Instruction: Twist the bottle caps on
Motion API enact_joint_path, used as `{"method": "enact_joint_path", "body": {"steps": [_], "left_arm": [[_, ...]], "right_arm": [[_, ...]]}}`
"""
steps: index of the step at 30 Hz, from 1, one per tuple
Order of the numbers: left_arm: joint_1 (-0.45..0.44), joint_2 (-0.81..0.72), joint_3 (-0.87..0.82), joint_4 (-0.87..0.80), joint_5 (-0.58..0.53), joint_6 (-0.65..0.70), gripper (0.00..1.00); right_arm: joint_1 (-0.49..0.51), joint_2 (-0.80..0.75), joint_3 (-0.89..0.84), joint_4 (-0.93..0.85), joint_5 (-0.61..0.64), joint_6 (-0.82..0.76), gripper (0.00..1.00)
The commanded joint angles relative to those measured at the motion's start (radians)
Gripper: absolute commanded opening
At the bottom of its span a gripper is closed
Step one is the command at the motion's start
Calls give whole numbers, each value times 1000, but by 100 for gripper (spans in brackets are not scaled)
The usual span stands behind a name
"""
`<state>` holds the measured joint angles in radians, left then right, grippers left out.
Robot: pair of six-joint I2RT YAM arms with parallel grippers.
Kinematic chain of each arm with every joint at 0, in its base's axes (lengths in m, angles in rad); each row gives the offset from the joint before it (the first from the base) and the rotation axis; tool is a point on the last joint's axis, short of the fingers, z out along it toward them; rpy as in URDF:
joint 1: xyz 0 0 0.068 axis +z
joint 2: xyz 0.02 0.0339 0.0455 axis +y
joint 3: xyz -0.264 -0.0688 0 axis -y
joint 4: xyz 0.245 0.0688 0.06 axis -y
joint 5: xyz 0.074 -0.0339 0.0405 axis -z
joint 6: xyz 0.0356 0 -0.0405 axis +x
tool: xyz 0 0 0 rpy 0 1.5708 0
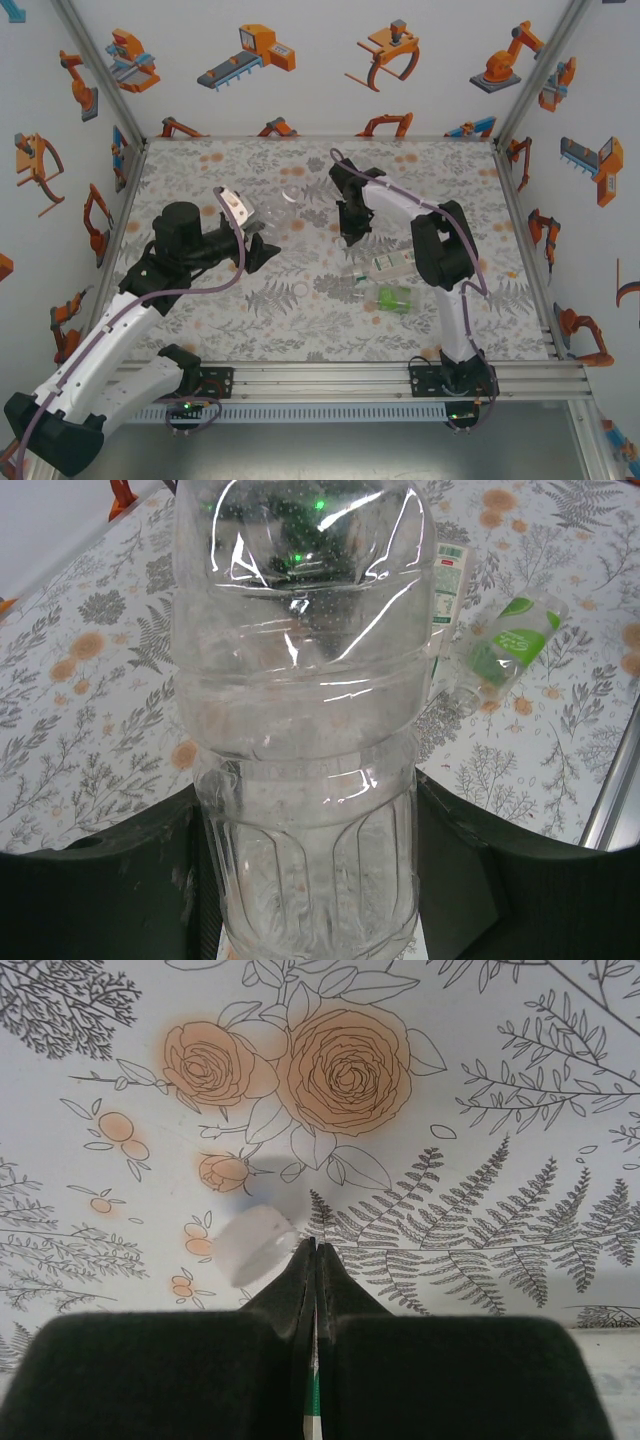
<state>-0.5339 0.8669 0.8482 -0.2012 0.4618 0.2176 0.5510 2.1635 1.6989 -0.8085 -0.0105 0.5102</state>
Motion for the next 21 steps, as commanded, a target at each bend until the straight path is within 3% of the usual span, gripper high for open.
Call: {"method": "enact_joint_path", "body": {"steps": [1, 14, 21], "left_arm": [[8, 1, -3, 31, 18, -11, 0], [9, 6, 2, 32, 15, -12, 0], [8, 14, 9, 32, 16, -12, 0]], "right_arm": [[-6, 9, -30, 22, -4, -6, 0], [-19, -63, -55, 59, -41, 23, 1], [-16, -57, -14, 70, -86, 42, 12]]}}
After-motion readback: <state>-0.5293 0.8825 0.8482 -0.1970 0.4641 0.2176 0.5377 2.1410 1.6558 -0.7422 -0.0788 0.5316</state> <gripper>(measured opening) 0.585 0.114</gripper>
